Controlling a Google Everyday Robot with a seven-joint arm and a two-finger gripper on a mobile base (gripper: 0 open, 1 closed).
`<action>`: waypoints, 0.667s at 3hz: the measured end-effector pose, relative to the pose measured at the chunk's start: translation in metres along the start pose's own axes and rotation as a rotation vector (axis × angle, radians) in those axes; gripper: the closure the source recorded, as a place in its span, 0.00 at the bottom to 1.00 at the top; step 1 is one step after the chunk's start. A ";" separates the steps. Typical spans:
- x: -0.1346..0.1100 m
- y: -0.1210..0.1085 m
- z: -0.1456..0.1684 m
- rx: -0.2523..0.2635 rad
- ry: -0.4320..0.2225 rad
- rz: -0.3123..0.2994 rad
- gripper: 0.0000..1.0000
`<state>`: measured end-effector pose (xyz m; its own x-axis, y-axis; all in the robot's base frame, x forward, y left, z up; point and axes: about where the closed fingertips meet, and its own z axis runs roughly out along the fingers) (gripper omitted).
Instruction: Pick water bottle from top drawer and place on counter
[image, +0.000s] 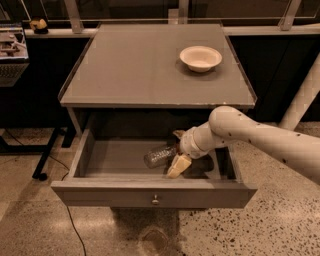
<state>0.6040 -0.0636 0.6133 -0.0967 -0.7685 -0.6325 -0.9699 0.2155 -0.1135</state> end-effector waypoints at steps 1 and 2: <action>0.008 0.001 0.009 -0.025 0.018 0.012 0.00; 0.015 0.002 0.017 -0.052 0.032 0.019 0.14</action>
Offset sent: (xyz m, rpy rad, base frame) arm 0.0028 -0.0038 -0.0321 -0.0345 0.0851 0.0205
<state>0.6047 -0.0640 0.5906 -0.1212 -0.7836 -0.6094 -0.9780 0.1992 -0.0617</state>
